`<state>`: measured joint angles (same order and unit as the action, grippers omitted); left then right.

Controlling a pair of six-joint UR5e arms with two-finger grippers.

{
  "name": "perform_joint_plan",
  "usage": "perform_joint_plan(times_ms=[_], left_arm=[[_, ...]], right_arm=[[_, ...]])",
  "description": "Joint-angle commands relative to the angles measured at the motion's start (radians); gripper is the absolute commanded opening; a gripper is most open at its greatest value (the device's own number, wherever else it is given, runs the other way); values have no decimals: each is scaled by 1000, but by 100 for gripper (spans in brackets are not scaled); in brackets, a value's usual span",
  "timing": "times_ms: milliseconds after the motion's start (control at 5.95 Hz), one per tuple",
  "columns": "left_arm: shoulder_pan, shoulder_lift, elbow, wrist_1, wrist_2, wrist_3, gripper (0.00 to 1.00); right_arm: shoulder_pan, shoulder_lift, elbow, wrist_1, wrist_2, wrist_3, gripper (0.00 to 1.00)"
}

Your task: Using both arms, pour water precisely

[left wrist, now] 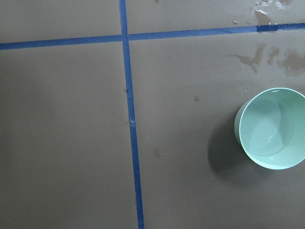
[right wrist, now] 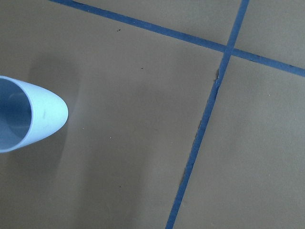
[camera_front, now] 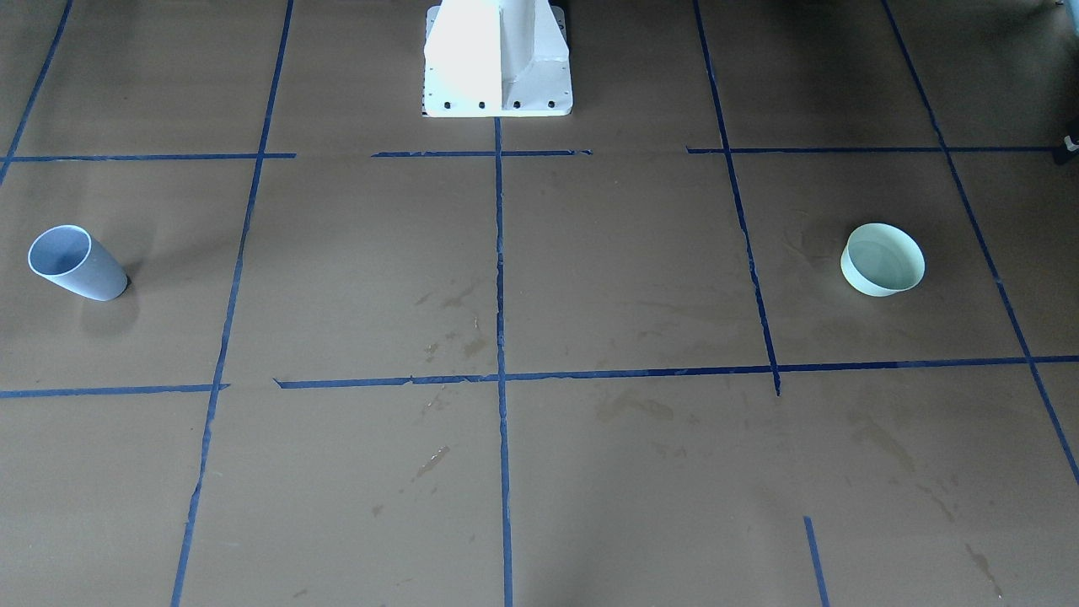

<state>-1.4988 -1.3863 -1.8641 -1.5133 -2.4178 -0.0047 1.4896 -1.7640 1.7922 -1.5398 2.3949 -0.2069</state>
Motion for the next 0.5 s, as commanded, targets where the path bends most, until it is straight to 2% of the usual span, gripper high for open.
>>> perform_joint_plan(times_ms=[0,336], left_arm=[[0,-3,10,-5,-3,9,100],[0,-2,11,-13,-1,3,100]], right_arm=[[0,8,0,1,-3,-2,100],[0,3,1,3,-6,-2,100]])
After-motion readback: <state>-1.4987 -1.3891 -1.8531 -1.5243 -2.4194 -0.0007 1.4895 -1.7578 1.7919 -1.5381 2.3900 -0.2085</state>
